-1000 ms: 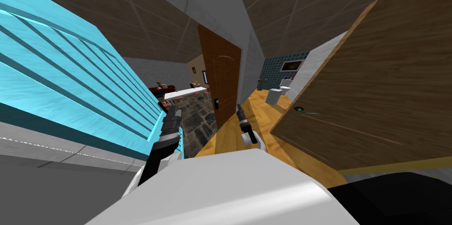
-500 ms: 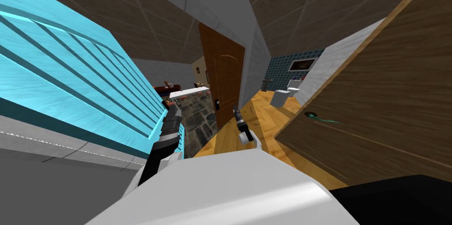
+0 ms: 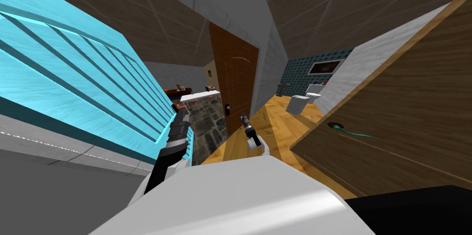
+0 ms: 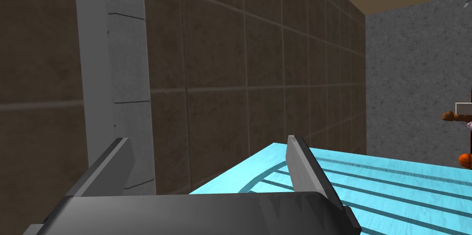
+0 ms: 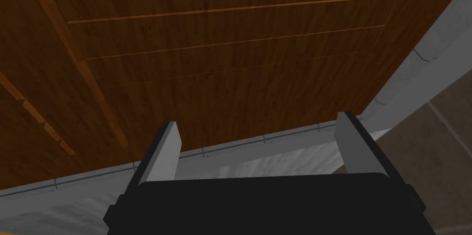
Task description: Push the door open
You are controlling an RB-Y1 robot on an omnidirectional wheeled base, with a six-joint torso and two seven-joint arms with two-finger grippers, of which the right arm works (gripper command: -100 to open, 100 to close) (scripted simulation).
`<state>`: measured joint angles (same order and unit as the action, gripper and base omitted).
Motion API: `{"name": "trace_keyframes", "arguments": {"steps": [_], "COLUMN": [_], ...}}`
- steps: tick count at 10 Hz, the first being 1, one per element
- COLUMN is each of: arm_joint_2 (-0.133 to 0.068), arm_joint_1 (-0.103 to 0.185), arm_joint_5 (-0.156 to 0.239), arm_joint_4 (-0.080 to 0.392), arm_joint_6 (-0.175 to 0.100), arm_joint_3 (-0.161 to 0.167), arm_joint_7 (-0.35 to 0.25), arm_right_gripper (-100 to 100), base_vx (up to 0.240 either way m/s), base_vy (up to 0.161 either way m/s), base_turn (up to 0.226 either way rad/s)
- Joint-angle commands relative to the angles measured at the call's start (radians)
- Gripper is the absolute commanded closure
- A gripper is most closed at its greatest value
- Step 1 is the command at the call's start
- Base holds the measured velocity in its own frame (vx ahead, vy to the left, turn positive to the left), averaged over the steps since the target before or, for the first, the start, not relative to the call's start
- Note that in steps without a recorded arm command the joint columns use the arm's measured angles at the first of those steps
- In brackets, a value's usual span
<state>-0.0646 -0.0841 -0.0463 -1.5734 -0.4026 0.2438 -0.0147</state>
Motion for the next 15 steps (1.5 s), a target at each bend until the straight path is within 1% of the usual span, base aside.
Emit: {"name": "trace_keyframes", "arguments": {"steps": [1, 5, 7, 9, 12, 13, 14, 15], "arm_joint_2": [0.000, 0.009, 0.021, 0.027, 0.037, 0.044, 0.048, 0.054], "arm_joint_1": [0.017, 0.064, 0.106, 0.125, 0.152, 0.168, 0.175, 0.189], "arm_joint_5": [0.004, 0.012, 0.019, 0.022, 0.027, 0.029, 0.031, 0.033], "arm_joint_4": [0.037, 0.126, 0.207, 0.244, 0.297, 0.325, 0.339, 0.366], "arm_joint_6": [0.007, 0.028, 0.046, 0.055, 0.067, 0.073, 0.076, 0.083], "arm_joint_3": [0.013, 0.045, 0.073, 0.086, 0.104, 0.114, 0.119, 0.129], "arm_joint_7": [-0.005, -0.012, -0.018, -0.021, -0.025, -0.027, -0.028, -0.031], "arm_right_gripper": [-100, -100, -100, -100, -100, -100, -100, -100], "base_vx": [0.078, 0.067, 0.102, 0.096, 0.067, 0.061, 0.073, 0.080], "base_vy": [-0.094, -0.089, -0.128, -0.122, -0.081, -0.103, -0.106, -0.115], "base_turn": [0.110, 0.112, 0.181, 0.120, 0.083, 0.104, 0.124, 0.114]}}
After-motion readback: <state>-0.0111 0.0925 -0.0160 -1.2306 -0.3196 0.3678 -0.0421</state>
